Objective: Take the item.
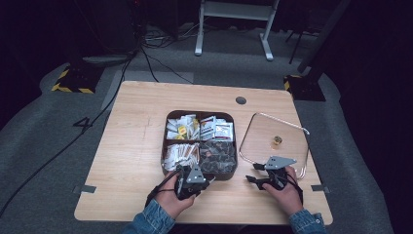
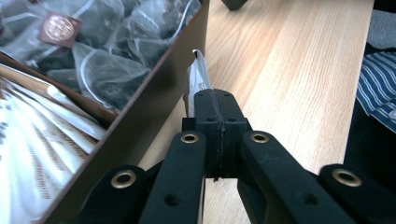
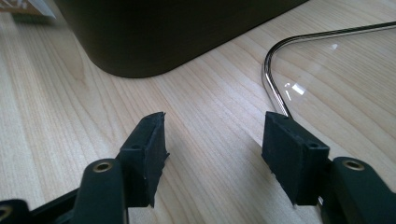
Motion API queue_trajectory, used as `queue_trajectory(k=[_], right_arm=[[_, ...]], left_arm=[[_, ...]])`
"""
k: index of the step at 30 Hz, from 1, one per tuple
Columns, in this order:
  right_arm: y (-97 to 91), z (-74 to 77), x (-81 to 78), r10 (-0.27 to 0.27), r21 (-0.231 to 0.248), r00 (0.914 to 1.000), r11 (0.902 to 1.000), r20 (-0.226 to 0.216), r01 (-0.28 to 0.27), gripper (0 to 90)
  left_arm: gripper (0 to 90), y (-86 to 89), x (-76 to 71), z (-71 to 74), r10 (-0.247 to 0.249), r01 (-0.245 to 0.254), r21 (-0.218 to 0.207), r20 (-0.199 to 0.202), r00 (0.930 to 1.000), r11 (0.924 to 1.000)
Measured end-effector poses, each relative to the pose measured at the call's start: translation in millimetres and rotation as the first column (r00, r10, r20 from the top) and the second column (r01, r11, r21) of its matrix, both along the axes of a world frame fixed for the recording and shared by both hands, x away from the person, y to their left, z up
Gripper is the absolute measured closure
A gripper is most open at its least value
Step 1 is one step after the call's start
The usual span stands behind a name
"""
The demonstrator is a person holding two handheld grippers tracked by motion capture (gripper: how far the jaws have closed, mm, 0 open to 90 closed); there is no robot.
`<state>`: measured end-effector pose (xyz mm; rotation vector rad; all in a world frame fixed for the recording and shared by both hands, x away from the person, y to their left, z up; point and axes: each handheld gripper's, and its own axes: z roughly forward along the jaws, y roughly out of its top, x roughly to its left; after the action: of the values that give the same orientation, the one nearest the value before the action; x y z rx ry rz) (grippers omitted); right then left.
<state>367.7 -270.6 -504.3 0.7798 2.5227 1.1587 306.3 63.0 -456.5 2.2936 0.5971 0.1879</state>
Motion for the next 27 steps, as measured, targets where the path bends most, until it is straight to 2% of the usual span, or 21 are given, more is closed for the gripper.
queue_trajectory(k=[7,11,19,20,23,25,26,27], right_arm=[[-0.1,0.0,0.0,0.000,0.000,1.0000,1.0000,0.000,0.000,40.1],[0.0,0.0,0.0,-0.001,-0.001,1.0000,1.0000,0.001,0.001,39.9],[0.0,0.0,0.0,-0.001,-0.001,1.0000,1.0000,0.001,0.001,39.8],[0.0,0.0,0.0,-0.001,-0.001,1.0000,1.0000,0.001,0.001,39.8],[0.0,0.0,0.0,-0.001,-0.001,1.0000,1.0000,0.001,0.001,39.8],[-0.1,0.0,0.2,-0.001,-0.001,1.0000,1.0000,0.001,0.001,39.8],[-0.1,0.0,0.2,-0.001,-0.001,1.0000,1.0000,0.001,0.001,39.8],[-0.1,0.0,0.0,-0.001,-0.001,1.0000,1.0000,0.001,0.001,39.7]], left_arm=[[89.7,0.4,2.9,-4.6,0.008,-0.008,0.007,-0.015,0.9999,0.9999],[89.5,-1.8,3.2,-8.4,-0.004,0.004,-0.004,-0.043,0.9991,1.0000],[88.6,-2.6,3.0,-8.9,-0.007,0.007,-0.014,-0.054,0.9985,0.9999],[84.7,-2.5,3.3,-8.7,-0.007,0.005,-0.040,-0.068,0.9977,0.9992],[60.5,-1.4,4.2,-7.9,0.008,-0.017,-0.103,-0.080,0.9967,0.9946],[55.4,-0.1,4.7,-6.1,0.007,-0.017,-0.134,-0.078,0.9969,0.9908],[54.4,-0.1,4.7,-6.1,0.007,-0.017,-0.134,-0.078,0.9969,0.9908],[53.4,1.4,5.2,-3.2,0.004,-0.016,-0.159,-0.071,0.9974,0.9871]])
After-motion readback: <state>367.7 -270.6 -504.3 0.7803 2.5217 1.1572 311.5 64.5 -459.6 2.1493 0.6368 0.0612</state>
